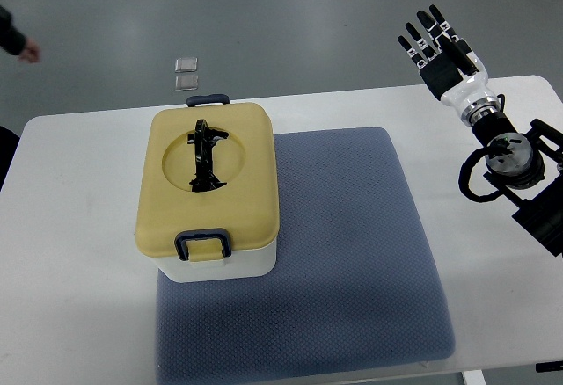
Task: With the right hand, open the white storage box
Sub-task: 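Raise the right hand and swing it toward the yellow-lidded box, then reach the right hand over the box lid toward its black center handle, then lower the right hand and grasp the black handle on the yellow lid, then lift the yellow lid off the box with the right hand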
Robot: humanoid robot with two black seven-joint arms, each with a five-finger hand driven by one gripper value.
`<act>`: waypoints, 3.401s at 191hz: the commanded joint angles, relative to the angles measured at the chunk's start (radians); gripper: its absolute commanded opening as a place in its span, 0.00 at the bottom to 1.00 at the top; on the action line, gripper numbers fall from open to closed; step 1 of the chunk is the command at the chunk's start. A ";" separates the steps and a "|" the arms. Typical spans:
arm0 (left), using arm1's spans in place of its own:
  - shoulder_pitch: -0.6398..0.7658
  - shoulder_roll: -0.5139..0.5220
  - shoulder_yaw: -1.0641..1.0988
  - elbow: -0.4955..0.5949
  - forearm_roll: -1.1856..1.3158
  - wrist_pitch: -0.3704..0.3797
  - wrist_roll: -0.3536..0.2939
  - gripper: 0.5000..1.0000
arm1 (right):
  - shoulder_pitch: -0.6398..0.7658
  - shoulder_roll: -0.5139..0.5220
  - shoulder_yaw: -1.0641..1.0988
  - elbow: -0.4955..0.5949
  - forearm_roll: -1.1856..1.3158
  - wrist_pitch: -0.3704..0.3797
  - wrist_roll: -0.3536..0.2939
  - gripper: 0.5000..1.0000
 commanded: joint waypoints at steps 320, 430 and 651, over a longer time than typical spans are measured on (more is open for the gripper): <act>-0.006 0.000 -0.007 -0.022 -0.008 -0.007 0.018 1.00 | 0.673 -0.080 -0.864 0.260 -1.348 -0.225 0.198 0.85; -0.006 0.000 -0.007 -0.020 -0.010 -0.005 0.018 1.00 | 0.587 0.129 -0.853 0.110 -1.346 -0.322 0.198 0.82; -0.005 0.000 -0.008 -0.011 -0.010 -0.005 0.019 1.00 | 0.713 -0.176 -0.839 0.335 -1.329 -0.354 0.239 0.00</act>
